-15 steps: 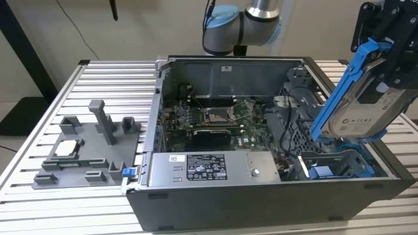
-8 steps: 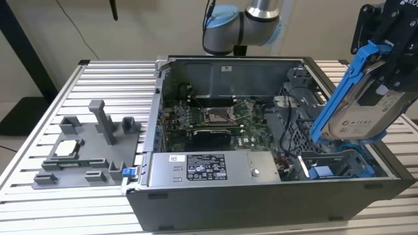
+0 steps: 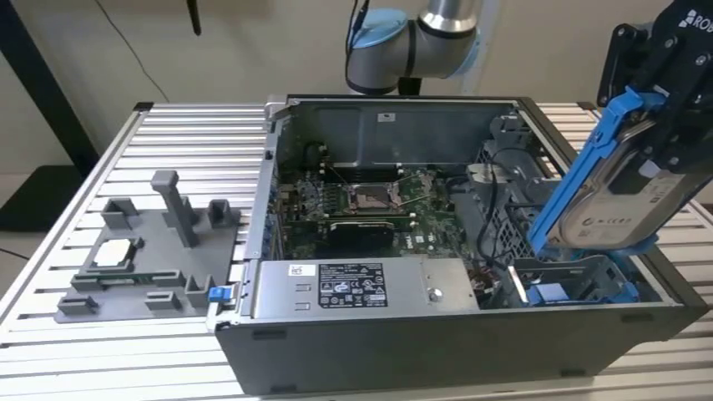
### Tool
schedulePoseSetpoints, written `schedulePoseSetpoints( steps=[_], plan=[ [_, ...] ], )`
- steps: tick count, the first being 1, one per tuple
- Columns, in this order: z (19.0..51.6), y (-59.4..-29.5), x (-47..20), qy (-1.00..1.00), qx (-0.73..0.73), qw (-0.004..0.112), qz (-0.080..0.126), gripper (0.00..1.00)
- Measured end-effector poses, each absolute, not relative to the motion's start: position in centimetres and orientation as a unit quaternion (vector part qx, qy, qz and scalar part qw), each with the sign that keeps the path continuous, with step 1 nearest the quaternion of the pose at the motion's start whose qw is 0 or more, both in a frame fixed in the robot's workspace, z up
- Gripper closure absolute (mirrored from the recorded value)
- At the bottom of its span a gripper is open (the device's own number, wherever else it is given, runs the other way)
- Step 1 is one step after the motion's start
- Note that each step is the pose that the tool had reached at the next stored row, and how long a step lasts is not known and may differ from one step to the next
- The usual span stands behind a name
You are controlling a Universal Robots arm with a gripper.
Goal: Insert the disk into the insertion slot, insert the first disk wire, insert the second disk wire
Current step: 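Insert the disk into the insertion slot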
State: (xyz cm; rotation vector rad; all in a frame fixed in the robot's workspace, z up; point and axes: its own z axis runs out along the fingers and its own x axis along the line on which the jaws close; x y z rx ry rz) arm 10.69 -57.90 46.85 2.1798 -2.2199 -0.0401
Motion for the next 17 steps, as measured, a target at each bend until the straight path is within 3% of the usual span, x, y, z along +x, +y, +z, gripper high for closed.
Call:
schedulePoseSetpoints(
  steps=[17],
  plan=[
    [44.7,-57.9,11.0,-0.713,0.7,0.015,-0.013,1.0]
  ],
)
